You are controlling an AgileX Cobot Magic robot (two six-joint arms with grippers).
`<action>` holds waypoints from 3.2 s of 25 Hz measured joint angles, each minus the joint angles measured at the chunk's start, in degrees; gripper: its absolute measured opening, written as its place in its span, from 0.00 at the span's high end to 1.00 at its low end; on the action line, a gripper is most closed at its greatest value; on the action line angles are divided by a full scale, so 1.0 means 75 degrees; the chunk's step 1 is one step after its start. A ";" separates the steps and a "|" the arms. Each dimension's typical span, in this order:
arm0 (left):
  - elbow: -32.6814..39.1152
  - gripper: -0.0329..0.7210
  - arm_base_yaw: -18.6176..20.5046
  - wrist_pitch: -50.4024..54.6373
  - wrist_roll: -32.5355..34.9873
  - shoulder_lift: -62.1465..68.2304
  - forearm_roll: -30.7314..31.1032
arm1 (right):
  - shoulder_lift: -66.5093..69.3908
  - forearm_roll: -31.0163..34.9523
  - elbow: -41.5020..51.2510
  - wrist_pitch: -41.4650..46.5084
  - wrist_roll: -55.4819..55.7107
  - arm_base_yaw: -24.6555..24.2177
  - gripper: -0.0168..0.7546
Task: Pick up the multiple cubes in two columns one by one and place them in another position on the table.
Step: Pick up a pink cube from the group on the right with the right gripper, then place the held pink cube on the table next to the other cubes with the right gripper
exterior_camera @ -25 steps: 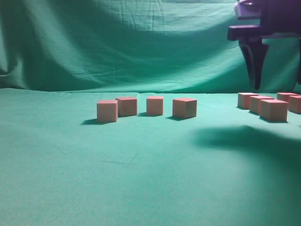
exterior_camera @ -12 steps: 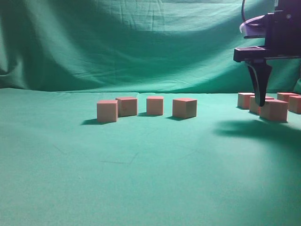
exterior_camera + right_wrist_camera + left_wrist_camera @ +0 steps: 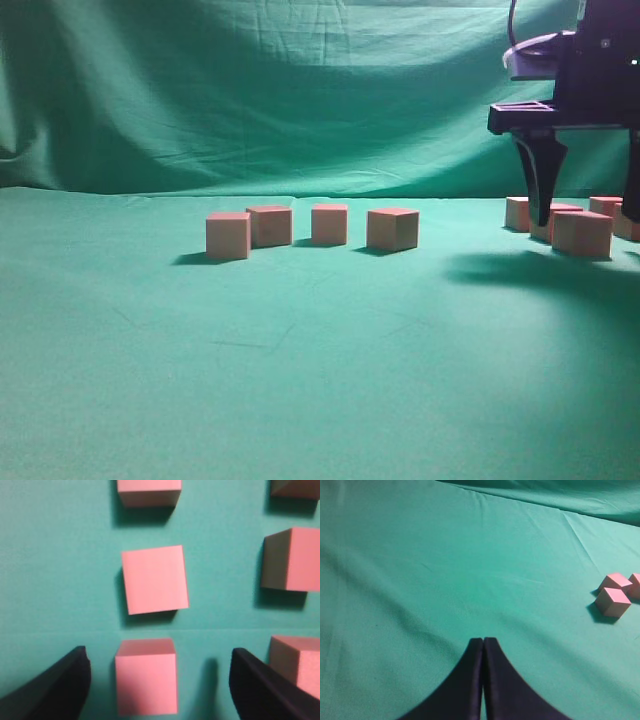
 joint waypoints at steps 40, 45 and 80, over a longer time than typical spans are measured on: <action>0.0000 0.96 0.0000 0.0000 0.0000 0.0000 0.0000 | -0.1511 0.1553 -0.0448 0.2130 -0.2138 0.2992 0.65; 0.0000 0.96 0.0000 0.0000 0.0000 0.0000 0.0000 | -0.0727 0.1585 -0.1244 0.2132 -0.2151 0.3792 0.65; 0.0000 0.96 0.0000 0.0000 0.0000 0.0000 0.0000 | 0.2204 0.0751 -0.3738 0.2091 -0.1503 0.4182 0.65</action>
